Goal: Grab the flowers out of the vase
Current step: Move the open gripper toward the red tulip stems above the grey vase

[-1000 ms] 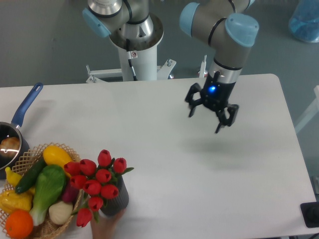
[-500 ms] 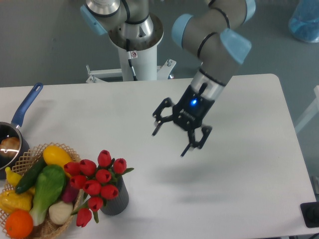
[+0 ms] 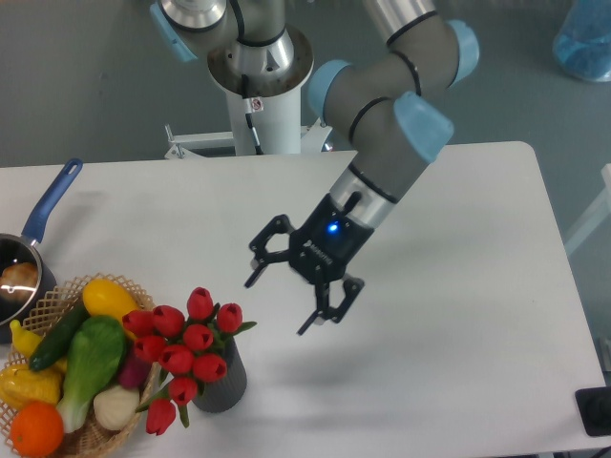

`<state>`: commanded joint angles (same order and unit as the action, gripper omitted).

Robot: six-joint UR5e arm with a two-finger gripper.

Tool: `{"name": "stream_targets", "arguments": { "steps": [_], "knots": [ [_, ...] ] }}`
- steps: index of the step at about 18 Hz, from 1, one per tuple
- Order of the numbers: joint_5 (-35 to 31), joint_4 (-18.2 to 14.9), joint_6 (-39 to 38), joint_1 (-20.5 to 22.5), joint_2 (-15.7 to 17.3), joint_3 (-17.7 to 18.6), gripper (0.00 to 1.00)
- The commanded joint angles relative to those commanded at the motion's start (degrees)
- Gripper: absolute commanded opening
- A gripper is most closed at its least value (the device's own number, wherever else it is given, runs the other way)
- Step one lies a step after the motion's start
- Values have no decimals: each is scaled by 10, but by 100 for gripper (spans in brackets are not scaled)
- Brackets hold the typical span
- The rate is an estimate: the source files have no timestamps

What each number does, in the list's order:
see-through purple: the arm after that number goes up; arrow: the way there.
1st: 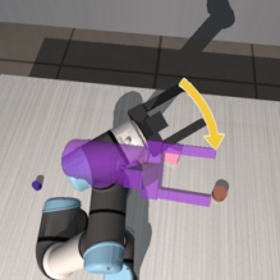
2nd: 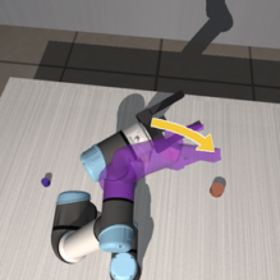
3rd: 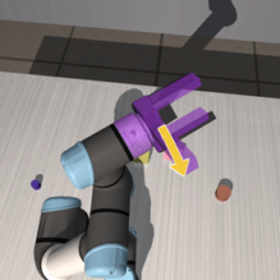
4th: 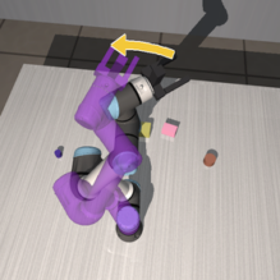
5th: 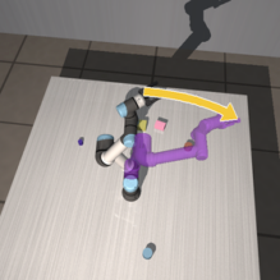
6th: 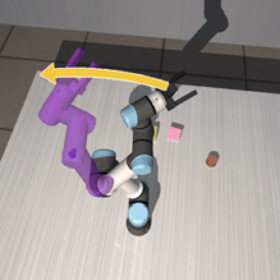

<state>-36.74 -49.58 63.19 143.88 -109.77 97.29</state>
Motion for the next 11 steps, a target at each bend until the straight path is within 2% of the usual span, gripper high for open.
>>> {"name": "stream_targets", "arguments": {
  "steps": [2,6,11],
  "knots": [
    [4,18,-1,-5,-8,-7,100],
    [9,19,-1,-26,-19,-11,100],
    [54,19,1,-34,-38,-14,98]
  ]
}}
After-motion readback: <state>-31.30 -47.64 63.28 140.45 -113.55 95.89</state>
